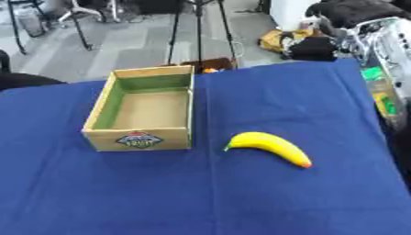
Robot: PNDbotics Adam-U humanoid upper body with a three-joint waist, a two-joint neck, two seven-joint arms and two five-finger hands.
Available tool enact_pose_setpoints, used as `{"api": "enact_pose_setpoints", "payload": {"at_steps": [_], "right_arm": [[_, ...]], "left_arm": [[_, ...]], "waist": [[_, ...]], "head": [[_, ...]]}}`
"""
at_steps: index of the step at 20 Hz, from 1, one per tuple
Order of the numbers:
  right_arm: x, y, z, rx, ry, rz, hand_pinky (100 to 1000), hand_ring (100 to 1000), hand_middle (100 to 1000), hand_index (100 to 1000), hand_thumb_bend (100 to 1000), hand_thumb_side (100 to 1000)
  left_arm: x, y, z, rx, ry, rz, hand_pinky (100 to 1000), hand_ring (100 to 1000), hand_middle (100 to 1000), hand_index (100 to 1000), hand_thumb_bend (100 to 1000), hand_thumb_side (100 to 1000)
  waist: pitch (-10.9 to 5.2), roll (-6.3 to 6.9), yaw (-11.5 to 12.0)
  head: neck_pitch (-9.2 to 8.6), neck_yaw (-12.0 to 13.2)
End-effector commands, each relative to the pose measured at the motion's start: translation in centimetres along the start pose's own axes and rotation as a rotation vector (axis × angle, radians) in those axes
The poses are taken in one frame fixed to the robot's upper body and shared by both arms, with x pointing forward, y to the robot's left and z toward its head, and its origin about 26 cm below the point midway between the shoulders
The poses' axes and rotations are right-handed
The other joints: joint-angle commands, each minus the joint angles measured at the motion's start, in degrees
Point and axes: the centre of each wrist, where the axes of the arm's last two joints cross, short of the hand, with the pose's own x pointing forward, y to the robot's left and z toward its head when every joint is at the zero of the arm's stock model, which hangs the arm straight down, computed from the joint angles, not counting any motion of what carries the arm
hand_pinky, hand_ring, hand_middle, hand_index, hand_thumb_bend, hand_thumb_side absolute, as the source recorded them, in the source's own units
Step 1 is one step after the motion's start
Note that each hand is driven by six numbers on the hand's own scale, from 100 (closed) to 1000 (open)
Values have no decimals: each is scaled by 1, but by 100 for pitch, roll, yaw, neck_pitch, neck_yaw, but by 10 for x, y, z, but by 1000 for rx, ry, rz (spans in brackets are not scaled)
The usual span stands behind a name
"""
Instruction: Pick up objects on the table and place them in the box.
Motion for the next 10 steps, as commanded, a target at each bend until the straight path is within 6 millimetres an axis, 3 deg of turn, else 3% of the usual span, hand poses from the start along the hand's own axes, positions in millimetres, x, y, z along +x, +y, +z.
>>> {"api": "enact_pose_setpoints", "payload": {"at_steps": [1, 3, 10], "right_arm": [[-3, -3, 0, 18, -12, -18, 777, 927, 916, 959, 266, 1000], [0, 3, -1, 48, -45, -37, 772, 942, 915, 962, 311, 1000], [3, 15, 0, 105, -104, -105, 767, 968, 922, 980, 341, 1000]], "left_arm": [[5, -1, -8, -12, -30, 6, 446, 849, 846, 800, 100, 997], [4, -1, -8, -11, -30, 6, 447, 849, 846, 800, 100, 997], [4, -2, -8, -10, -31, 8, 447, 850, 847, 800, 100, 998]], "waist": [[-66, -17, 2], [-61, -16, 6], [-45, -15, -10]], "head": [[-74, -8], [-78, -11], [-99, -14]]}}
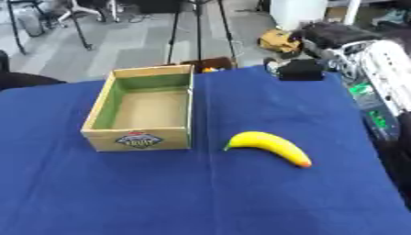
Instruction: Pick up objects on the table and place them in the box.
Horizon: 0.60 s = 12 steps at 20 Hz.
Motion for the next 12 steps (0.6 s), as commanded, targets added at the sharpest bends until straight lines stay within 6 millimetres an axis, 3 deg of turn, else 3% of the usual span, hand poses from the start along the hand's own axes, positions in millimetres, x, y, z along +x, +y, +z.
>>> {"api": "enact_pose_setpoints", "payload": {"at_steps": [1, 2, 12], "right_arm": [[-4, -8, 5, -8, 4, -24, 767, 968, 922, 980, 341, 1000], [-4, -7, 5, -4, 1, -29, 768, 977, 924, 981, 381, 974], [-4, -4, 5, 10, -11, -46, 735, 964, 868, 996, 446, 893]], "left_arm": [[4, -2, -8, -10, -31, 8, 447, 850, 847, 800, 100, 998], [4, -2, -8, -9, -31, 8, 446, 851, 847, 800, 100, 998], [4, -2, -8, -9, -30, 10, 446, 852, 849, 800, 100, 997]], "waist": [[-70, -17, -9], [-68, -17, -10], [-55, -14, -8]], "head": [[-71, -5], [-72, -7], [-89, -13]]}}
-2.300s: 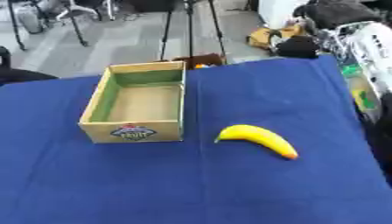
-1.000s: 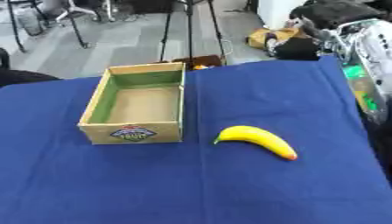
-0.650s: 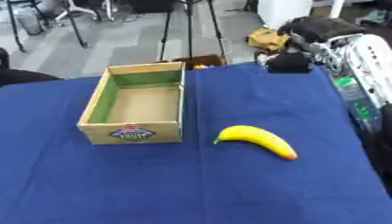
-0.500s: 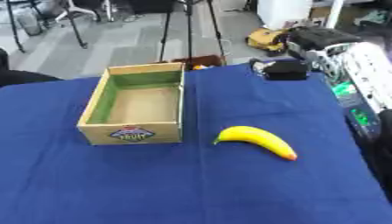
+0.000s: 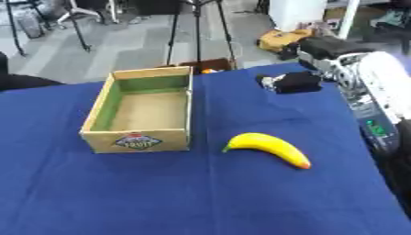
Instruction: Pick up objects on the table and place them in the box.
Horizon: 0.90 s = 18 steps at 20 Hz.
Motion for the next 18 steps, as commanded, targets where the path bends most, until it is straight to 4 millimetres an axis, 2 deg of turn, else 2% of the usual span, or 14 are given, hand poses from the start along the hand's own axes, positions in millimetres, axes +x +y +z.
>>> {"api": "enact_pose_setpoints", "payload": {"at_steps": [1, 2, 5, 6, 8, 11, 18], "right_arm": [[-4, -10, 6, -22, 16, -8, 728, 963, 861, 997, 451, 871], [-4, -8, 5, -18, 14, -13, 711, 966, 848, 1000, 433, 783], [-6, -3, 2, 11, 13, -36, 702, 975, 832, 1000, 395, 662], [-7, -1, 1, 20, 15, -43, 704, 982, 827, 1000, 389, 593], [-9, 1, 0, 35, 19, -55, 706, 988, 824, 1000, 379, 537], [-9, 3, -1, 51, 25, -65, 710, 993, 824, 1000, 390, 501], [-9, 6, -2, 63, 32, -81, 710, 1000, 837, 1000, 471, 495]], "left_arm": [[4, -2, -8, -8, -31, 10, 446, 852, 849, 800, 100, 997], [4, -2, -8, -8, -31, 10, 445, 852, 849, 800, 100, 997], [4, -2, -8, -8, -31, 11, 445, 853, 849, 800, 100, 997], [4, -2, -8, -8, -31, 11, 445, 853, 849, 800, 100, 997], [4, -2, -8, -8, -32, 11, 445, 853, 849, 800, 100, 996], [4, -3, -9, -9, -33, 12, 445, 852, 849, 800, 100, 995], [4, -3, -9, -10, -33, 14, 444, 852, 848, 800, 100, 994]], "waist": [[-63, -16, -5], [-60, -16, -7], [-53, -19, -9], [-51, -19, -8], [-46, -19, -5], [-42, -17, -6], [-33, -9, -1]], "head": [[-70, -4], [-72, -4], [-76, 0], [-76, 2], [-76, 6], [-83, 4], [-84, -3]]}}
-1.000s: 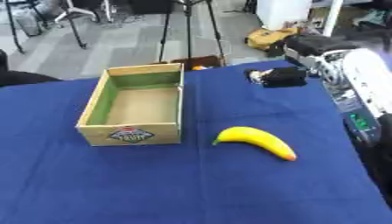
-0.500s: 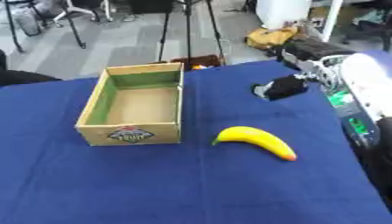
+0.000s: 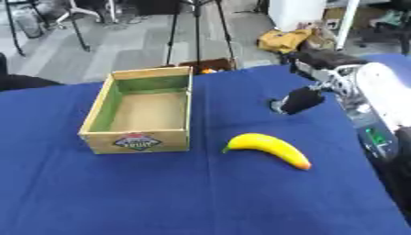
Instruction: Pick up objects on the table and place them in the box.
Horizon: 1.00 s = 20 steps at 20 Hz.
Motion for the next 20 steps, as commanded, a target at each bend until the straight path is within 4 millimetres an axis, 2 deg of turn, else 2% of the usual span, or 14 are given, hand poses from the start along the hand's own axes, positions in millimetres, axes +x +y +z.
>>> {"api": "enact_pose_setpoints", "payload": {"at_steps": [1, 3, 6, 14, 15, 18, 19, 20], "right_arm": [[-5, -7, 4, 17, 36, -27, 708, 1000, 838, 999, 516, 485], [-5, -1, 1, 39, 28, -51, 710, 1000, 845, 996, 684, 433], [-3, 10, -4, 85, 15, -105, 701, 1000, 835, 989, 719, 409], [2, 27, -10, 110, 9, -167, 694, 1000, 815, 949, 622, 389], [2, 28, -11, 111, 8, -170, 687, 1000, 797, 928, 582, 392], [2, 32, -12, 111, 10, -180, 680, 1000, 782, 902, 548, 395], [1, 35, -12, 113, 13, -184, 678, 1000, 778, 888, 515, 388], [1, 38, -13, 116, 16, -189, 677, 1000, 775, 881, 521, 339]], "left_arm": [[4, -2, -8, -10, -31, 12, 445, 852, 848, 800, 100, 994], [4, -3, -8, -10, -31, 13, 445, 853, 849, 800, 100, 996], [4, -3, -8, -10, -31, 16, 445, 853, 849, 800, 100, 995], [4, -4, -9, -11, -33, 19, 445, 854, 850, 799, 100, 995], [4, -4, -9, -10, -33, 19, 445, 855, 850, 799, 100, 995], [4, -4, -9, -9, -34, 20, 445, 856, 851, 799, 100, 995], [4, -4, -9, -9, -34, 20, 445, 857, 852, 799, 100, 995], [4, -4, -9, -8, -33, 20, 444, 857, 852, 799, 100, 995]], "waist": [[-67, -11, 9], [-62, -17, 14], [-52, -18, 14], [-38, -32, 22], [-36, -34, 20], [-28, -36, 11], [-24, -36, 9], [-20, -35, 9]], "head": [[-38, -5], [-41, -13], [-52, -22], [-38, -47], [-37, -50], [-34, -59], [-34, -64], [-34, -68]]}}
